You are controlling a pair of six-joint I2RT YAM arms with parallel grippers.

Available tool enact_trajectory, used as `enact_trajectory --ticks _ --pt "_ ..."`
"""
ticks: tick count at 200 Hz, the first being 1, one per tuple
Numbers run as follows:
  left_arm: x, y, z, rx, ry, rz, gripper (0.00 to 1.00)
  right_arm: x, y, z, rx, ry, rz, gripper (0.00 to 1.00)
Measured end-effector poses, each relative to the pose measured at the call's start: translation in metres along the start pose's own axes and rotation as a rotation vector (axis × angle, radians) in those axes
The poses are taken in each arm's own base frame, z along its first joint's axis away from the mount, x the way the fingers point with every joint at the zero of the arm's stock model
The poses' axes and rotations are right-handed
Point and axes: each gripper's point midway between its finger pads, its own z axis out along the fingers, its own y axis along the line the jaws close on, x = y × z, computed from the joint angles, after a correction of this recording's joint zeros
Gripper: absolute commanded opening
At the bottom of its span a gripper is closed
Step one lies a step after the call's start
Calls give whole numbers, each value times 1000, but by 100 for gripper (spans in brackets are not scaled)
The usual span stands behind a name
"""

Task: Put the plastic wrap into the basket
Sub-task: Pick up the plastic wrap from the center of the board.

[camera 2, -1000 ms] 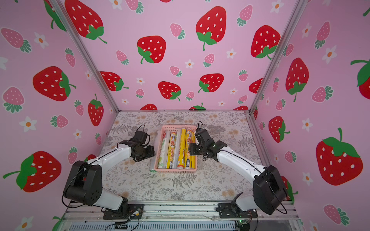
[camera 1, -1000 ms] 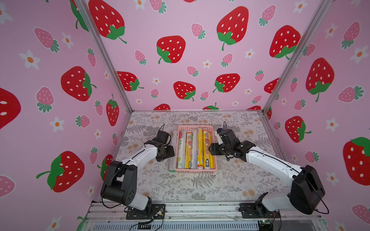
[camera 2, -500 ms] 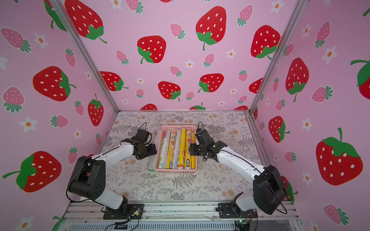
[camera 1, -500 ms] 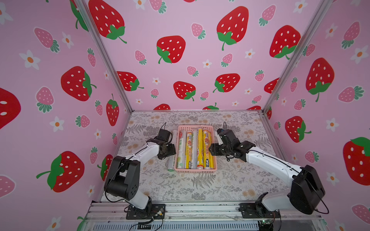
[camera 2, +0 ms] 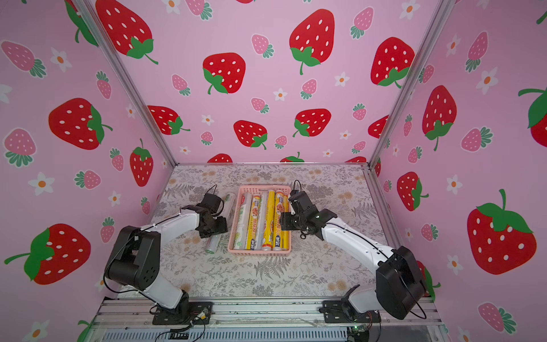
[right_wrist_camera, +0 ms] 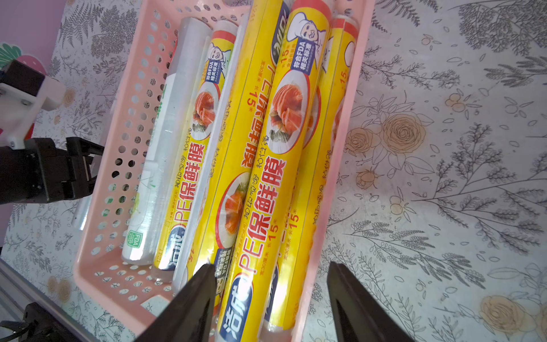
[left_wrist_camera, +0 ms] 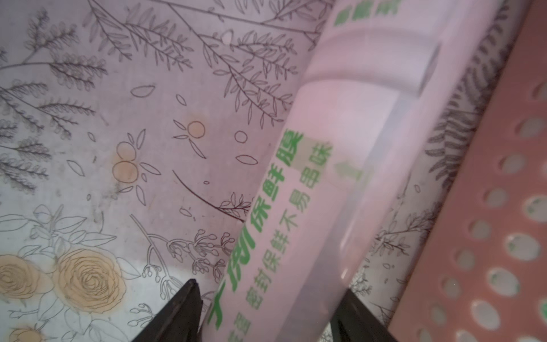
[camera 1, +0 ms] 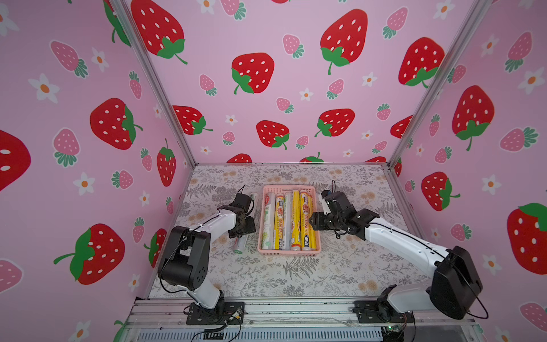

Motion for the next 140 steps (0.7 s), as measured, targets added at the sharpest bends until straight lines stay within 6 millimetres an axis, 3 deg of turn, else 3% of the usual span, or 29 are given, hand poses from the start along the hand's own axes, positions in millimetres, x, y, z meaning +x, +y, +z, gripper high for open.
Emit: enact_trajectory --ticks 74,140 --pt "6 3 4 -4 8 4 65 1 -2 -4 7 -8 1 64" --pt "6 3 4 5 -6 -3 52 -1 -3 -13 10 -24 0 65"
